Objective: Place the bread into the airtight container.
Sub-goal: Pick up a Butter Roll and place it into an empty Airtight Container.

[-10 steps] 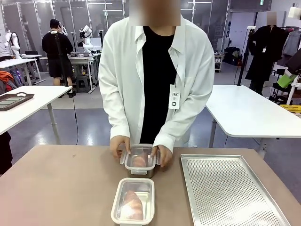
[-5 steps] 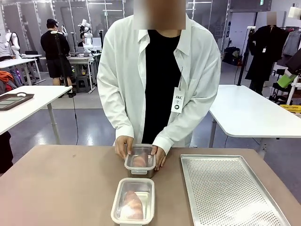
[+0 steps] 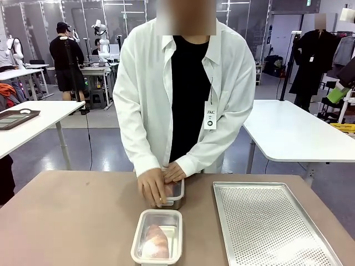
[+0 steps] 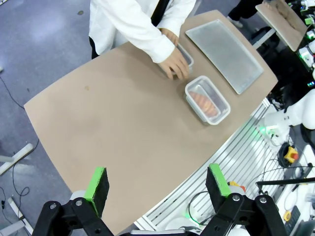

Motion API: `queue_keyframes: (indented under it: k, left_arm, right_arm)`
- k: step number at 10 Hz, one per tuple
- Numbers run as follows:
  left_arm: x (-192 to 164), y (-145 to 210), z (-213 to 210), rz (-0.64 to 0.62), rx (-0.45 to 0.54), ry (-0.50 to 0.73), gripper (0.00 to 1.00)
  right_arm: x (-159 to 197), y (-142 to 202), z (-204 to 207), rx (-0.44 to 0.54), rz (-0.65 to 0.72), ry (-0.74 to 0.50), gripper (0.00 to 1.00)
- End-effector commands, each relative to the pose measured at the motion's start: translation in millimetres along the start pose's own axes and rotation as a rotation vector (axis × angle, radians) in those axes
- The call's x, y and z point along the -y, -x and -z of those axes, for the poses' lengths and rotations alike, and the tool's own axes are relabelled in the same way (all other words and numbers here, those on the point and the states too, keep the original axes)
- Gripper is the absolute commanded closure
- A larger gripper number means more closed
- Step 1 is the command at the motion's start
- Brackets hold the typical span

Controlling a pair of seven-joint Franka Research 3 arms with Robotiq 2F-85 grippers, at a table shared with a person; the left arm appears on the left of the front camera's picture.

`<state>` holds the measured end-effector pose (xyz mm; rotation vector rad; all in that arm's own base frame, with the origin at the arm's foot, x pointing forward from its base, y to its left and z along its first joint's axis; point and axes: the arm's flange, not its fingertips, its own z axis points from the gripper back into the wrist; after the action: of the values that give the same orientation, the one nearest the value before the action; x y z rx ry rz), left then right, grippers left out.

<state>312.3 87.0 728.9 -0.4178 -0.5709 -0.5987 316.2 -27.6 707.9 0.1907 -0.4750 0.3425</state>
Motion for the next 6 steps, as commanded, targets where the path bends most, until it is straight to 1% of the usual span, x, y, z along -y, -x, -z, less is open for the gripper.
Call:
queue_keyframes:
  k: [1, 6]
  left_arm:
    - [0.7, 0.5, -0.6, 0.019, 0.002, 0.012, 0.00]
    - [0.7, 0.5, -0.6, 0.019, 0.002, 0.012, 0.00]
  right_arm:
    - [-0.9, -1.6, 0.6, -0.006, -0.006, -0.005, 0.00]
    - [-0.9, -1.6, 0.6, -0.006, -0.006, -0.005, 0.00]
